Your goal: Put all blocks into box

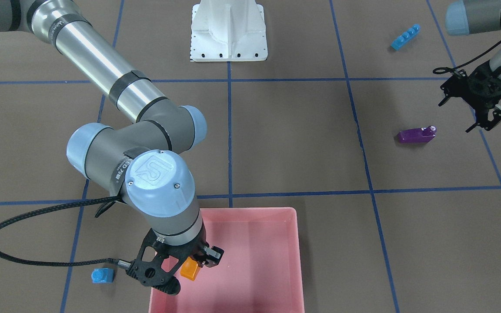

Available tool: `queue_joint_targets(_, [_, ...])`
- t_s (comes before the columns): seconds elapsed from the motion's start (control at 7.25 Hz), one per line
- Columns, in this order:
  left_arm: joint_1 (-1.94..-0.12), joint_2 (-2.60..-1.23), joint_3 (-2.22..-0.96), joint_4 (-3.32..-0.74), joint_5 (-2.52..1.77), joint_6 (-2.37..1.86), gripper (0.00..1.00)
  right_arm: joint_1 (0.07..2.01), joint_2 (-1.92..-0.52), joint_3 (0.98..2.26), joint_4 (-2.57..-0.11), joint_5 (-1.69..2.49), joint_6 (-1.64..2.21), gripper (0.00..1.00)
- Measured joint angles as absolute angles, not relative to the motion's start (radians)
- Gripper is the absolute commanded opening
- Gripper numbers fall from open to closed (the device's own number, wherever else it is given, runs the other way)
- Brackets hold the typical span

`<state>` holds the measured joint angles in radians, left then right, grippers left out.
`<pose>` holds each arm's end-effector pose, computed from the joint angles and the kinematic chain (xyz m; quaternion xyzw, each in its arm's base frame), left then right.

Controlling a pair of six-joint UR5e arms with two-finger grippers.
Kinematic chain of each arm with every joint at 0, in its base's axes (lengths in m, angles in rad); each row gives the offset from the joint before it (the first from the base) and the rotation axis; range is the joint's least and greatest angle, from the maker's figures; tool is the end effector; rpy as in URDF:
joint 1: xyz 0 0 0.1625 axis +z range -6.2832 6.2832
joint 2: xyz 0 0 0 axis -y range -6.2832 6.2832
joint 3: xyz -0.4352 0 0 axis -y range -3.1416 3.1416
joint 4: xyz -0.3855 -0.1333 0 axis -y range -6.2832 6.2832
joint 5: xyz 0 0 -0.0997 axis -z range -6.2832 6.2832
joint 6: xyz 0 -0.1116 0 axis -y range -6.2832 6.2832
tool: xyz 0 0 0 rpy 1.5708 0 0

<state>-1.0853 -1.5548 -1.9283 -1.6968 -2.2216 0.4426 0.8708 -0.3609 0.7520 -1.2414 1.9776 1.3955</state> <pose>0.1684 -0.4599 0.5029 0.2128 0.3156 0.4788 0.7911 -0.5155 -0.7505 0.1805 0.0087 -0.3935 0.2454 0.8859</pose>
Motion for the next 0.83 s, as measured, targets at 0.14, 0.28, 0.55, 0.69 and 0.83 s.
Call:
queue_joint_targets(0.14, [-1.043,-1.554,-1.926,-1.697,-2.195,0.473,1.0,0.858,-0.357,0.744,-1.225,1.967,1.399,0.92])
queue_joint_targets(0.28, [-1.006,-1.553,-1.922,-1.697,-2.163,0.51,1.0,0.851,-0.356,0.743,-1.218,1.963,1.401,1.0])
queue_joint_targets(0.55, [-0.972,-1.554,-1.875,-1.708,-2.133,0.601,1.0,0.852,-0.356,0.753,-1.214,1.964,1.401,1.0])
queue_joint_targets(0.69, [-0.968,-1.554,-1.84,-1.731,-2.13,0.634,0.99,0.861,-0.358,0.768,-1.215,1.972,1.401,1.0])
queue_joint_targets(0.83, [-0.965,-1.554,-1.806,-1.758,-2.129,0.648,0.99,0.875,-0.364,0.786,-1.218,1.991,1.4,1.0])
